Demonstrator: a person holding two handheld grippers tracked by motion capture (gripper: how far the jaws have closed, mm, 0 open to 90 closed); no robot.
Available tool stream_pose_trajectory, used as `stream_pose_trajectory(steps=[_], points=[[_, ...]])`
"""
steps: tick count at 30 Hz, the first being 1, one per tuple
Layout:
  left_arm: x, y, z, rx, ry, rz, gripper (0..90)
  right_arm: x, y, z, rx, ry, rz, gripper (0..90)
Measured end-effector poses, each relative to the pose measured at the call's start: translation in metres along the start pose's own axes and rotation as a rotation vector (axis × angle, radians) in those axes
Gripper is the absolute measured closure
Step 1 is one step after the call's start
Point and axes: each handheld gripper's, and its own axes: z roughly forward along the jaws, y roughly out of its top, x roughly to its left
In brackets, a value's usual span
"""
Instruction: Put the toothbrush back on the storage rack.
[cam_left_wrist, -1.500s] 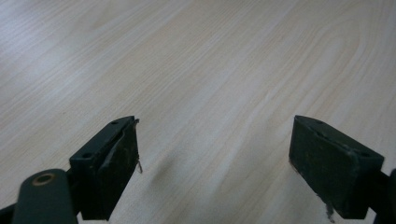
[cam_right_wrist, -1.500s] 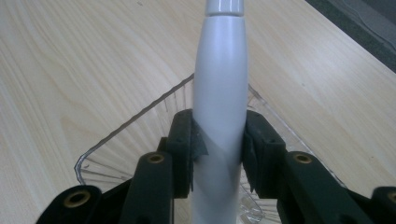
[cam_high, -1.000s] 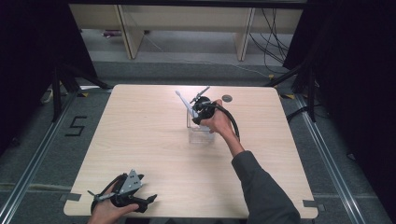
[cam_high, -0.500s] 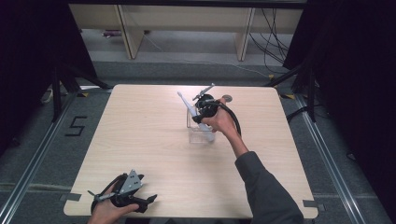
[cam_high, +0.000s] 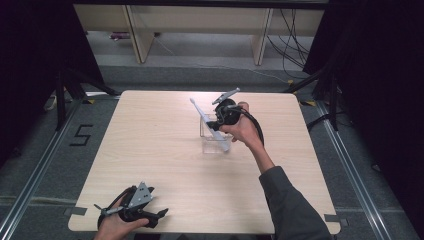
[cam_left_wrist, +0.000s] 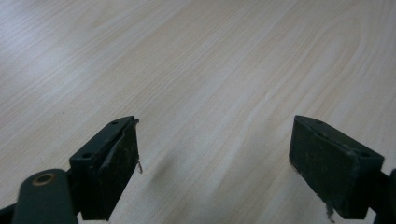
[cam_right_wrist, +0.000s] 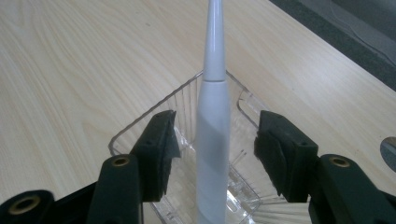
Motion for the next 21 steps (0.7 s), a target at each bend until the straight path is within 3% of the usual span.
stream_pose_trajectory(steps=[1,3,6,8,9,11,13,15,20,21], points=[[0.000,0.000,0.000,0.001,-0.002,0.000,15.3,-0.001,0.000,-0.002,-0.004,-0.004,-0.021,45.8],[0.000,0.000,0.000,0.000,0.000,-0.002,15.3,0.001,0.000,-0.006,-0.016,-0.015,0.008,43.9],[0.000,0.000,0.000,-0.001,0.001,-0.002,15.3,0.003,0.000,-0.010,-0.009,-0.006,0.014,42.6],[0.000,0.000,0.000,-0.001,0.001,-0.003,15.3,0.001,0.000,-0.011,-0.035,-0.017,-0.010,41.1],[0.000,0.000,0.000,0.005,0.000,-0.004,15.3,0.001,-0.001,-0.015,-0.024,-0.018,0.015,40.3],[0.001,0.000,0.000,0.005,-0.002,-0.002,15.3,0.000,-0.001,-0.016,-0.041,-0.016,0.003,39.6],[0.001,0.000,0.000,0.005,-0.002,-0.002,15.3,0.000,-0.002,-0.019,-0.036,-0.023,0.024,39.1],[0.001,0.000,0.000,0.006,-0.002,-0.001,15.3,-0.003,-0.003,-0.018,-0.075,-0.021,-0.030,38.8],[0.001,0.000,0.000,0.007,-0.003,-0.002,15.3,-0.005,-0.007,-0.023,-0.069,-0.004,-0.016,37.1],[0.001,0.000,0.000,0.007,-0.003,-0.002,15.3,-0.006,-0.008,-0.024,-0.072,-0.019,-0.024,36.9]])
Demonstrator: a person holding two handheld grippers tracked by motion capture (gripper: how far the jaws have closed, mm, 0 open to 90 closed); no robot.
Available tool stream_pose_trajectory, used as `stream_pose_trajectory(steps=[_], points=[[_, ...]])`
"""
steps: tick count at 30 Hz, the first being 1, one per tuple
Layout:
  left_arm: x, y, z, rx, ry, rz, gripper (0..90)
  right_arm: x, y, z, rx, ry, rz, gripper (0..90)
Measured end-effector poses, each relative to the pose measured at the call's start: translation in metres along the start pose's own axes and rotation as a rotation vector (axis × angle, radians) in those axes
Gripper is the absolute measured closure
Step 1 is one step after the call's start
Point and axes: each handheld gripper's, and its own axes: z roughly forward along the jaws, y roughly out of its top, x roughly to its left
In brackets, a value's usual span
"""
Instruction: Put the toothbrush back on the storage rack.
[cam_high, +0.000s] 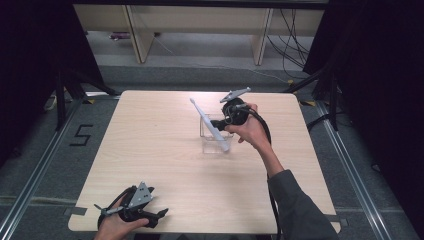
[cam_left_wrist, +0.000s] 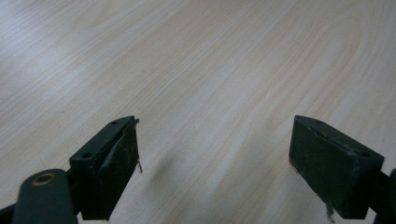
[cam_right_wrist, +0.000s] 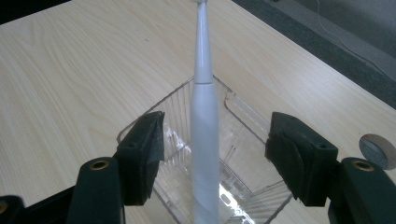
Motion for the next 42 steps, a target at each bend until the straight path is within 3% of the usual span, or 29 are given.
stream_pose_trajectory(steps=[3,5,7,10,13,16,17,19,20,23,24,25,26,29,33,42], points=[[0.000,0.000,0.000,-0.001,0.001,-0.001,15.3,0.000,-0.002,-0.003,-0.005,0.013,0.029,36.3],[0.000,0.000,0.000,-0.008,0.004,-0.004,15.3,-0.003,-0.004,-0.003,-0.035,0.003,0.013,36.1],[0.000,0.000,0.000,-0.006,0.003,-0.003,15.3,-0.002,-0.005,-0.008,-0.007,0.002,0.057,35.9],[0.000,0.000,0.000,-0.009,0.005,-0.004,15.3,-0.004,-0.008,-0.010,-0.044,-0.004,0.042,35.6],[0.000,0.000,0.000,-0.008,0.005,-0.003,15.3,-0.005,-0.012,-0.015,-0.027,0.002,0.067,35.2],[0.000,0.000,0.000,-0.009,0.006,-0.005,15.3,-0.008,-0.014,-0.019,-0.034,0.004,0.049,35.0],[0.000,0.000,0.000,-0.009,0.006,-0.005,15.3,-0.007,-0.015,-0.020,-0.040,-0.002,0.070,35.1],[0.000,0.000,0.000,-0.009,0.006,-0.005,15.3,-0.008,-0.016,-0.022,-0.049,0.002,0.051,35.0],[-0.001,0.000,0.000,-0.011,0.003,-0.008,15.3,-0.007,-0.016,-0.024,-0.049,0.002,0.069,34.9],[-0.001,0.000,0.000,-0.011,0.003,-0.008,15.4,-0.008,-0.019,-0.027,-0.052,0.007,0.047,34.7],[-0.001,0.000,0.000,-0.010,0.004,-0.007,15.4,-0.009,-0.020,-0.025,-0.078,-0.006,0.028,34.6],[-0.001,0.000,0.000,-0.010,0.004,-0.007,15.3,-0.007,-0.021,-0.028,-0.049,0.009,0.054,34.5],[-0.001,0.000,0.000,-0.009,0.003,-0.006,15.4,-0.006,-0.023,-0.027,-0.071,-0.008,0.066,34.4],[-0.001,0.000,0.000,-0.011,0.004,-0.007,15.3,-0.007,-0.025,-0.031,-0.049,0.002,0.062,33.7],[-0.001,0.000,0.000,-0.010,0.004,-0.006,15.3,-0.007,-0.031,-0.031,-0.081,-0.006,0.057,32.7],[-0.001,0.000,0.000,-0.011,0.006,-0.007,15.3,-0.003,-0.038,-0.040,-0.075,0.007,0.071,30.8]])
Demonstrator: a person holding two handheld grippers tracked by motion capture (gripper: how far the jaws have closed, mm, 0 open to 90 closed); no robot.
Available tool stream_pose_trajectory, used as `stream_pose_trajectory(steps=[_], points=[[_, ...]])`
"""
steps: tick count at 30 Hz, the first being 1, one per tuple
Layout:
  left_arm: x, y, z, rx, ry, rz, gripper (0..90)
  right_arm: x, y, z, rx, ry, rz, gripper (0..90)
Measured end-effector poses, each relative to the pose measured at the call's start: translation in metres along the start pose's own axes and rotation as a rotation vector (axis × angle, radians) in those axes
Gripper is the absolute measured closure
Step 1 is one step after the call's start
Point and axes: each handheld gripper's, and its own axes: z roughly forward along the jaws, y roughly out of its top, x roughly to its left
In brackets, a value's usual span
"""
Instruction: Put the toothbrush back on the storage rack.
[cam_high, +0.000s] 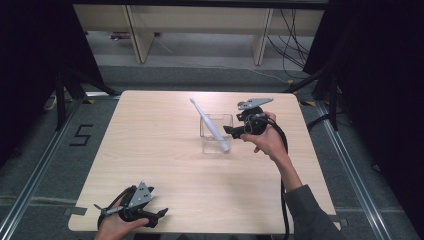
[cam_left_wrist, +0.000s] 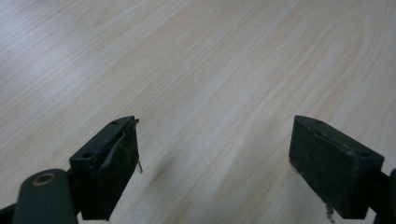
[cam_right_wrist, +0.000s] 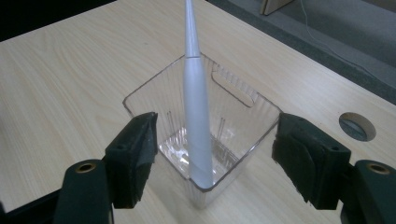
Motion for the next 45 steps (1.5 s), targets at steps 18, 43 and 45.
stream_pose_trajectory(steps=[18,43,45], points=[[0.000,0.000,0.001,0.002,0.002,-0.002,15.4,0.004,-0.027,-0.016,-0.050,0.003,-0.013,28.4],[0.000,0.000,-0.001,-0.008,0.003,-0.003,15.4,0.008,-0.064,-0.026,-0.096,0.028,0.039,17.5],[0.000,0.000,-0.001,-0.006,0.002,-0.001,15.4,0.009,-0.068,-0.027,-0.089,0.058,0.041,17.0]])
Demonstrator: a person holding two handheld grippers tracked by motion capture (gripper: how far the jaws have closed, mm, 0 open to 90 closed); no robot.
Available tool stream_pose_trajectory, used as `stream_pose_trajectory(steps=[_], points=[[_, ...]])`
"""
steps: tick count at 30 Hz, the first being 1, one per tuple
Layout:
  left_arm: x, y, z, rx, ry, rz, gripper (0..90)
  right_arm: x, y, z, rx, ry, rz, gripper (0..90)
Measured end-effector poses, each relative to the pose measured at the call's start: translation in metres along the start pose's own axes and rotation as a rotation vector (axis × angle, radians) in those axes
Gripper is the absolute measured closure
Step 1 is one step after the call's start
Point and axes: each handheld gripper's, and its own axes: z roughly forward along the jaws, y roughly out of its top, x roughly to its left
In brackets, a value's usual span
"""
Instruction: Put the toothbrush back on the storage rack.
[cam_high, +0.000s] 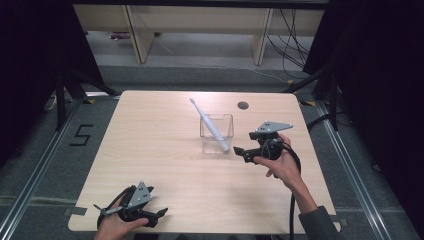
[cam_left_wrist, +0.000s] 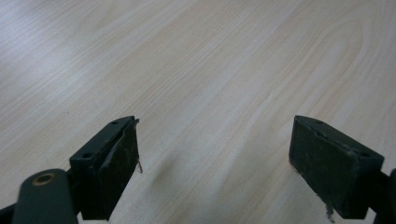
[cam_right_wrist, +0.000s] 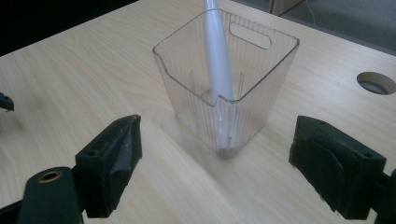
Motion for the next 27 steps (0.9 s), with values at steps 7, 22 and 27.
stream_pose_trajectory(steps=[7,22,27], points=[[0.000,0.000,0.000,-0.002,0.001,-0.002,15.4,0.005,-0.011,-0.003,-0.011,0.004,-0.011,16.2],[0.000,0.000,-0.001,-0.003,0.003,0.003,15.3,0.015,-0.037,0.001,0.026,0.012,0.046,16.5],[0.000,0.000,0.000,-0.002,0.002,0.002,15.3,0.015,-0.043,0.000,0.026,0.010,0.039,16.6]])
